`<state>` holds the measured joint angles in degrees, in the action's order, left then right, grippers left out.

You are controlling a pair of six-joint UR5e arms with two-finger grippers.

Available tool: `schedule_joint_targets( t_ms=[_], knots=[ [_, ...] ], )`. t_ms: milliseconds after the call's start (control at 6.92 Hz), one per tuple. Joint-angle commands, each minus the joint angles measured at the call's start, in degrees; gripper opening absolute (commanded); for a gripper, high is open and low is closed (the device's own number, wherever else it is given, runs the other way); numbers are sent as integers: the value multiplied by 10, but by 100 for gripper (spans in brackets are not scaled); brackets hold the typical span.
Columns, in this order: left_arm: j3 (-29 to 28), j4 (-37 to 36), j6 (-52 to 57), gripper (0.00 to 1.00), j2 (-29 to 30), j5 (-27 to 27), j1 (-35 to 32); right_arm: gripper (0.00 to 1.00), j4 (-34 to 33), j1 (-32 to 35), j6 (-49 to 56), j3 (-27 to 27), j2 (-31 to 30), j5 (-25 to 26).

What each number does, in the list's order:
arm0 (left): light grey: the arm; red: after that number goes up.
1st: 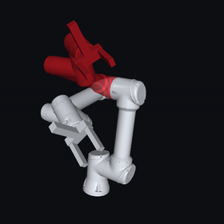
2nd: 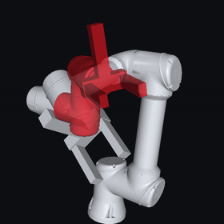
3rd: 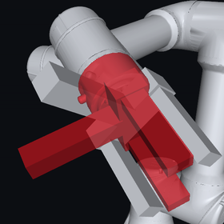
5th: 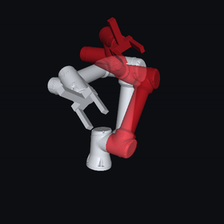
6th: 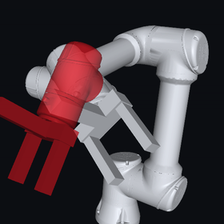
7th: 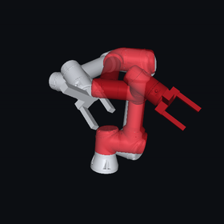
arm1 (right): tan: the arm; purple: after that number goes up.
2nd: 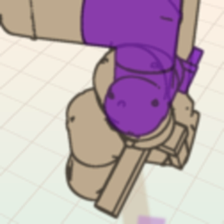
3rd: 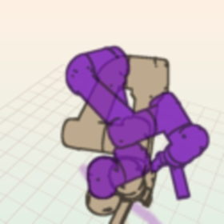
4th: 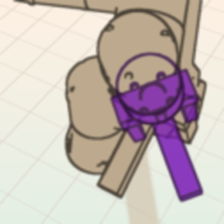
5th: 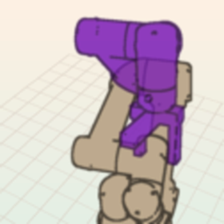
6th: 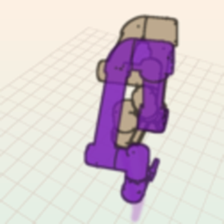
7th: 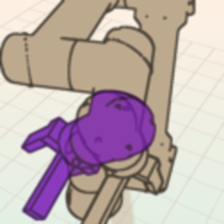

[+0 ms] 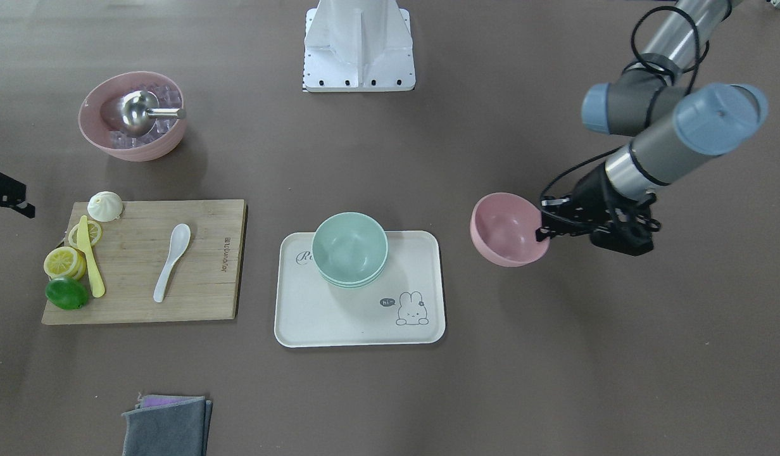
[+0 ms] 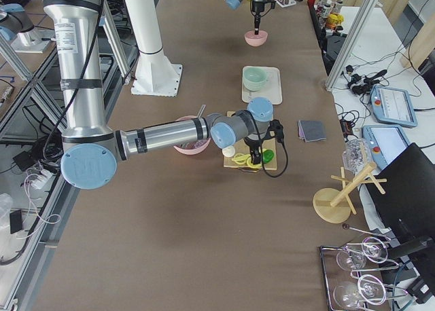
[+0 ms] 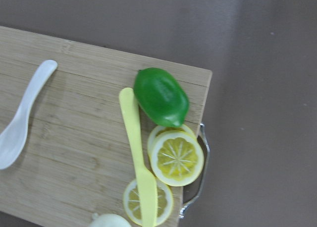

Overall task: Stack pink bowl on green and place spoon
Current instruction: 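Carry pink bowl onto green bowl with left gripper while right reaches for spoon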

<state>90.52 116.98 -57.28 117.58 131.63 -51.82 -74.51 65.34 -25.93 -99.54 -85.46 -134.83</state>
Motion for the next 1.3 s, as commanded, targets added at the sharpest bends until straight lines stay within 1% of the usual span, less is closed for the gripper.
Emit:
schedule_joint_targets(
  t_ms=[0,144,289,433,578,722,1156],
  knots=[
    [4,-170,-56,0,151,-89,87,99,-1,-123,-200,-13,71,108],
    [-7,-173,-73,0,174,-117,107,98,-1,-131,-233,3,94,114],
    [-43,-173,-82,0,205,-133,113,98,-1,-136,-234,29,118,120],
    [-58,-171,-86,0,214,-138,114,98,-1,-137,-235,59,144,131],
    [-62,-158,-93,0,215,-141,118,98,-2,-142,-236,72,151,137],
    [-66,-151,-100,0,215,-157,123,98,-2,-143,-236,74,153,137],
    [-76,-138,-98,0,215,-158,122,98,-2,-146,-244,93,161,137]
  ],
)
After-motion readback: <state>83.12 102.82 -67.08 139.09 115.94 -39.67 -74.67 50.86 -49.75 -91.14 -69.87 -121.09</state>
